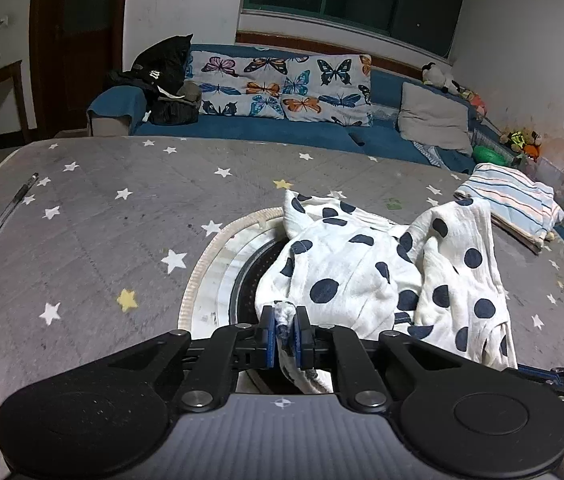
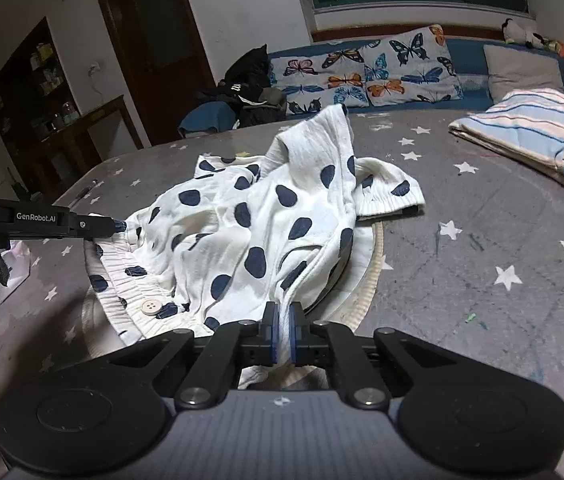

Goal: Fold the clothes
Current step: 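Lift and pull the garment hem with both tools to spread it flat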

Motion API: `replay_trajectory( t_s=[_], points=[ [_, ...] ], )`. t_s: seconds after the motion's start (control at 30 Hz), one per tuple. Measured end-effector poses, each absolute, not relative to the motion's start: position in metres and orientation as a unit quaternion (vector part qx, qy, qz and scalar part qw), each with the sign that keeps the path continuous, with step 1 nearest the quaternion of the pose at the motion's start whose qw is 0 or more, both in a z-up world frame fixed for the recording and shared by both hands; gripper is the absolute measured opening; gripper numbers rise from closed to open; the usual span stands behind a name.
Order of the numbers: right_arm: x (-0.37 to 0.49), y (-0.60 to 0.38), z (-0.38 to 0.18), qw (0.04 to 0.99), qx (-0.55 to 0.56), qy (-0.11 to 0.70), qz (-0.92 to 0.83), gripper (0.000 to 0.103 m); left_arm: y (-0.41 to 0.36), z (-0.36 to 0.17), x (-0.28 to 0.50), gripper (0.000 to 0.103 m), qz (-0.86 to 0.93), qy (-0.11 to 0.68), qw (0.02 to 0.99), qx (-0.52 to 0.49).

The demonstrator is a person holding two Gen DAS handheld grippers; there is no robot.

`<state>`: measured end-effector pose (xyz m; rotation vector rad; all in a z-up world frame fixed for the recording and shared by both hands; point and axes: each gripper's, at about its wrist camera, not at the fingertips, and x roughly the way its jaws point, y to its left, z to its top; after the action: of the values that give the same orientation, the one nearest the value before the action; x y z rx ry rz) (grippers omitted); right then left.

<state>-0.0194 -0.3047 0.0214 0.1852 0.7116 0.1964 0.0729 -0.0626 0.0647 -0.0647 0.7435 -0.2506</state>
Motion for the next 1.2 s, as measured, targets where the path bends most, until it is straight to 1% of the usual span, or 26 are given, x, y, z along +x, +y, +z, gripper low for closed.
replay_trajectory(
  t_s=[0.53, 0.8, 0.93, 1.07, 1.1, 1.13, 1.17, 1.2],
  points=[
    [-0.074, -0.307, 0.048, 0.941, 0.063, 0.31, 0.119, 0.003, -0.046, 0.076, 0.01, 0.009, -0.142, 0.358, 0.922, -0.04],
    [-0.119, -0.311, 0.062, 0.938, 0.051, 0.301, 0.163, 0.003, -0.036, 0.082, -0.036, 0.008, -0.166, 0.359, 0.918, -0.041],
    [-0.13, -0.312, 0.061, 0.934, 0.046, 0.309, 0.174, 0.004, -0.027, 0.082, -0.051, 0.008, -0.165, 0.366, 0.915, -0.045],
    [-0.125, -0.314, 0.052, 0.93, 0.053, 0.325, 0.162, 0.008, -0.02, 0.076, -0.061, 0.008, -0.157, 0.376, 0.912, -0.05],
    [-0.121, -0.313, 0.048, 0.928, 0.056, 0.331, 0.162, 0.012, -0.018, 0.073, -0.063, 0.008, -0.156, 0.379, 0.911, -0.051],
    [-0.117, -0.312, 0.043, 0.926, 0.06, 0.337, 0.162, 0.02, -0.017, 0.07, -0.065, 0.008, -0.154, 0.382, 0.91, -0.052],
    [-0.112, -0.31, 0.037, 0.923, 0.061, 0.345, 0.16, 0.024, -0.016, 0.069, -0.066, 0.008, -0.153, 0.384, 0.909, -0.052],
    [-0.108, -0.309, 0.033, 0.921, 0.061, 0.349, 0.159, 0.032, -0.016, 0.067, -0.067, 0.008, -0.152, 0.387, 0.908, -0.053]
  ],
)
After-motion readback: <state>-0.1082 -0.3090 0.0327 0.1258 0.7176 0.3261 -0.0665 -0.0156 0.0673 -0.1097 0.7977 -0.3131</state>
